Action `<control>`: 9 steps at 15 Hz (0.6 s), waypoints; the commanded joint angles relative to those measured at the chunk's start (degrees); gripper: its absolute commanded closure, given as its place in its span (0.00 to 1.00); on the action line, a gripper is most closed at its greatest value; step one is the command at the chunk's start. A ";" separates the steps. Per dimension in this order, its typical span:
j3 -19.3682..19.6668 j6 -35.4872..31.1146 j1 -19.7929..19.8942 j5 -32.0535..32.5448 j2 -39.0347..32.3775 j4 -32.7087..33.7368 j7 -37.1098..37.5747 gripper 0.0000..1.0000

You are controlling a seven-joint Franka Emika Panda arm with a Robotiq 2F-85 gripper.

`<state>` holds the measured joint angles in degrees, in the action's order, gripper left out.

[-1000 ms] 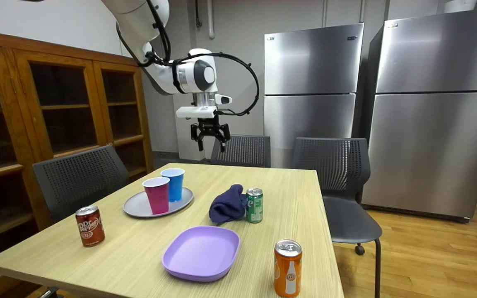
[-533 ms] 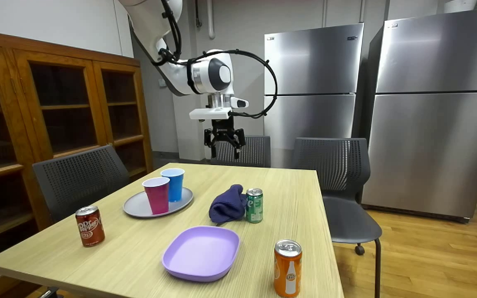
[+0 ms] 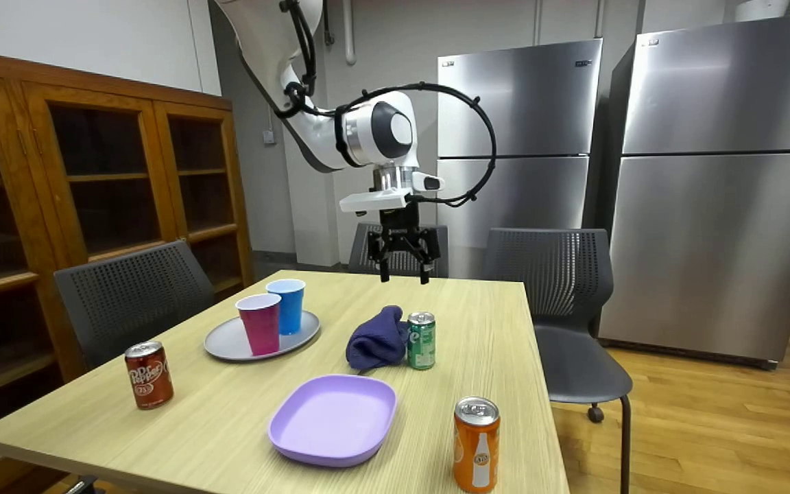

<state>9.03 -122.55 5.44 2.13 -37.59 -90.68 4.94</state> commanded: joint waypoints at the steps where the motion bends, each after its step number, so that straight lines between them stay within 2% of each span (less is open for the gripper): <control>1: -0.23 0.20 0.63 0.63 -0.02 -0.30 0.36 0.00; 9: -0.03 0.18 0.56 0.68 -0.02 -0.73 0.73 0.00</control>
<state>9.72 -122.56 5.35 2.29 -37.59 -91.63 5.42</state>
